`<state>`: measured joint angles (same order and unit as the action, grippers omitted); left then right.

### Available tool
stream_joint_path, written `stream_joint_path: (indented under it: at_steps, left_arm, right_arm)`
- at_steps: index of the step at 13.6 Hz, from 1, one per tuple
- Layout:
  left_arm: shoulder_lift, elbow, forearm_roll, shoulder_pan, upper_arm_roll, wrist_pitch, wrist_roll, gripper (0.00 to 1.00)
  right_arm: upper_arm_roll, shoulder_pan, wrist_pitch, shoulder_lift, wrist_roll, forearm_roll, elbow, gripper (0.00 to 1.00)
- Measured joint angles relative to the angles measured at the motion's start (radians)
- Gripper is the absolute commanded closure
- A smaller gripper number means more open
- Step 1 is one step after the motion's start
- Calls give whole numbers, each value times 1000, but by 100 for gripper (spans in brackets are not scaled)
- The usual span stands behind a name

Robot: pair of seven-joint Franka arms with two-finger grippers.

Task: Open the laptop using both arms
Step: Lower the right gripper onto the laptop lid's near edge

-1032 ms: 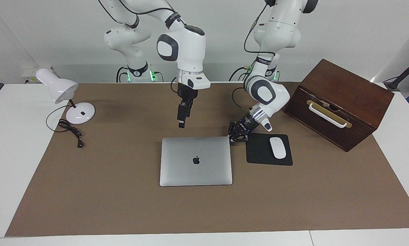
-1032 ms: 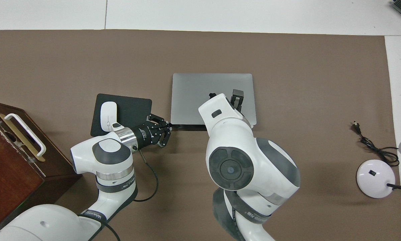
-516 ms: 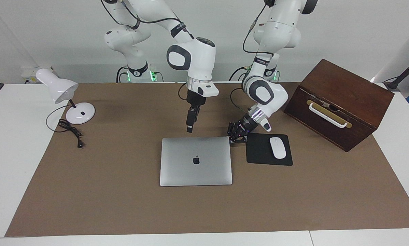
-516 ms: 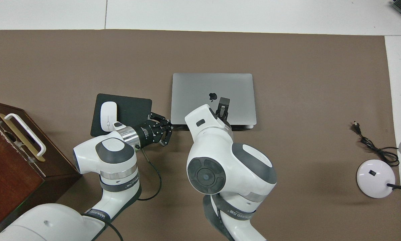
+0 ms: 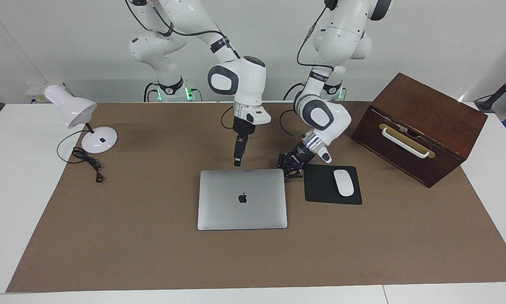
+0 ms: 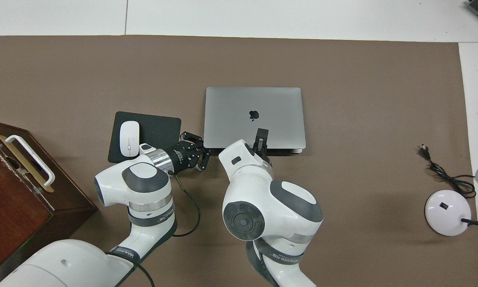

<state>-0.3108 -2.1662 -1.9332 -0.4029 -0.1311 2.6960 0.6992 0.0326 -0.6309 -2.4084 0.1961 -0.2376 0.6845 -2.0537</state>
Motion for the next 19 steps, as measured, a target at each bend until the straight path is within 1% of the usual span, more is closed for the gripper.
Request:
stream_joint_path:
  at_steps: [4, 7, 11, 16, 19]
  left_arm:
    - [-1, 0, 0, 0, 0, 0, 0, 100]
    - [-1, 0, -1, 0, 0, 0, -14, 100]
    - [-1, 1, -2, 0, 0, 0, -22, 100]
    - [-1, 1, -2, 0, -1, 0, -30, 100]
    - [-1, 1, -3, 0, -1, 0, -33, 100]
  right_arm:
    - [0, -20, -29, 49, 86, 64, -13, 0]
    - [-1, -21, -48, 85, 165, 145, -13, 0]
    - [-6, -15, -54, 93, 175, 156, -1, 0]
    - [-12, 22, -87, 101, 175, 156, 18, 0]
    - [-13, 28, -89, 103, 175, 157, 26, 0]
